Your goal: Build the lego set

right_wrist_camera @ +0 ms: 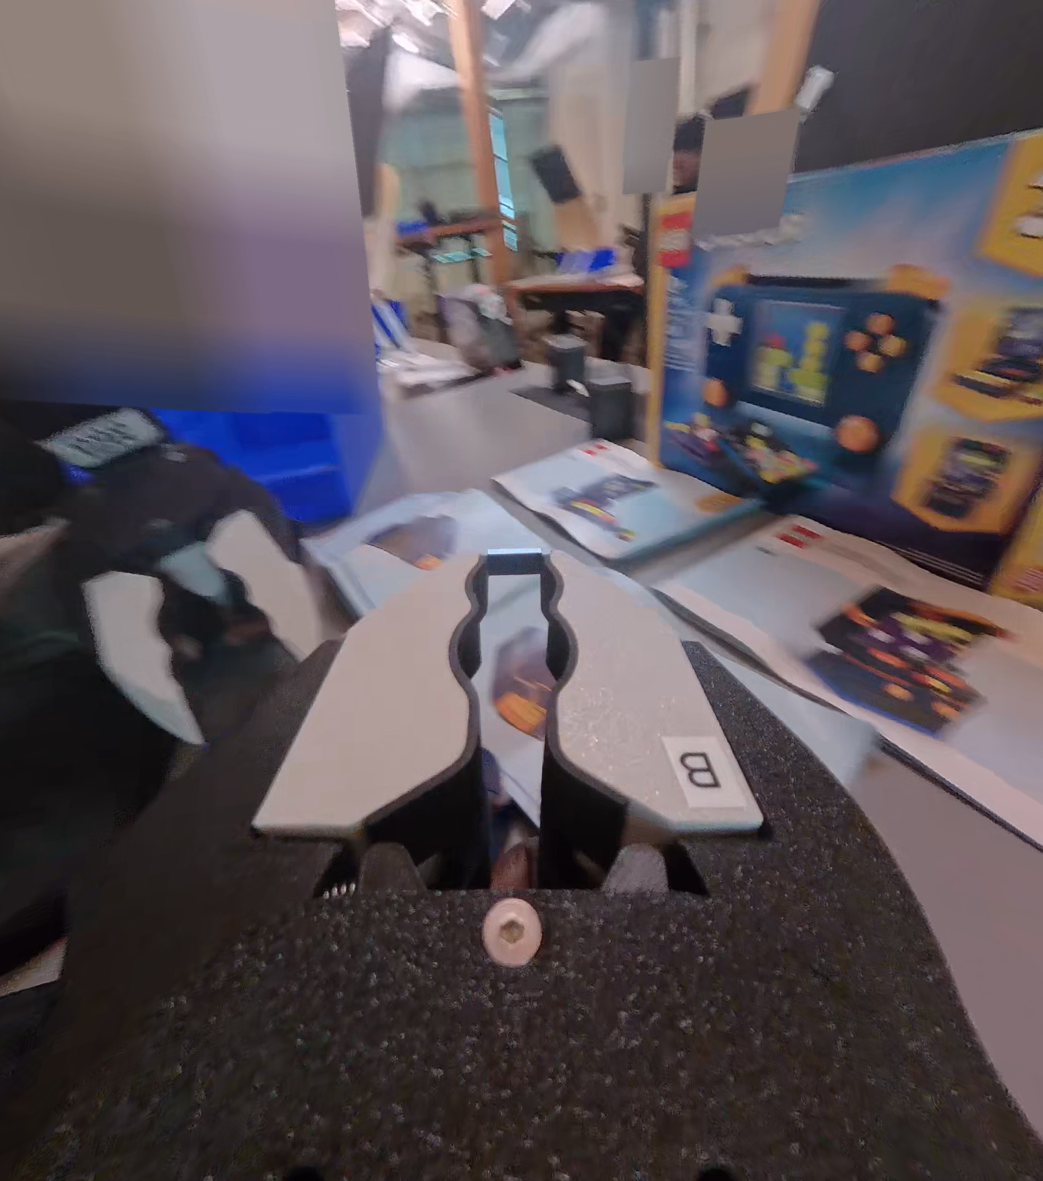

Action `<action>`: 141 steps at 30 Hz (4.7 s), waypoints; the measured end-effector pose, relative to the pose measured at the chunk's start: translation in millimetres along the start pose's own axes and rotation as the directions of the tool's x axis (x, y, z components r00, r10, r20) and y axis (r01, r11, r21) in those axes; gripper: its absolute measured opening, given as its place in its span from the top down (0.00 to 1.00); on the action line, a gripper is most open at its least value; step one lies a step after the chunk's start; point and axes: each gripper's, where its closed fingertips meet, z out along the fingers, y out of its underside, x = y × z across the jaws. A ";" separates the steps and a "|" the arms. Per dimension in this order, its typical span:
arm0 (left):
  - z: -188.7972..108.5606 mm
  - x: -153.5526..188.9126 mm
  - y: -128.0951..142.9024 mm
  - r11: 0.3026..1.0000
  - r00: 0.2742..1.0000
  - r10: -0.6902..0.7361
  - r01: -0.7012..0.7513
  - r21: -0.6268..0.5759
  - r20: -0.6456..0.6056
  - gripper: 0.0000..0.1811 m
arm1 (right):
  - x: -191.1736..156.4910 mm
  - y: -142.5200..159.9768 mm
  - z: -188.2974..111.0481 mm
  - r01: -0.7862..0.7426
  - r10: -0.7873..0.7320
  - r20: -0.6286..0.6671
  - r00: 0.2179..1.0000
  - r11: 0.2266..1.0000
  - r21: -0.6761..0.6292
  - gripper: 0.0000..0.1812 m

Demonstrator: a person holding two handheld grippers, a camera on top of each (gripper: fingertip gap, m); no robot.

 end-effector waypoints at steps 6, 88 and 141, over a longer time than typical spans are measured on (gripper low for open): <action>-2.8 -2.9 -1.0 0.999 1.000 -0.030 0.030 0.016 -0.002 0.75 | 38.0 28.0 -4.1 0.045 -0.100 -0.264 0.959 0.977 -0.206 0.92; 0.2 -4.3 4.4 0.997 0.997 -0.070 0.070 -0.024 -0.018 0.76 | 30.5 -55.7 -23.5 0.347 -0.273 -0.338 0.901 0.920 0.182 1.00; -65.3 -52.0 -32.4 0.771 0.908 -0.416 0.383 0.509 -0.052 0.80 | 142.9 94.0 -226.8 0.655 -0.065 0.656 0.752 -0.037 -0.755 0.96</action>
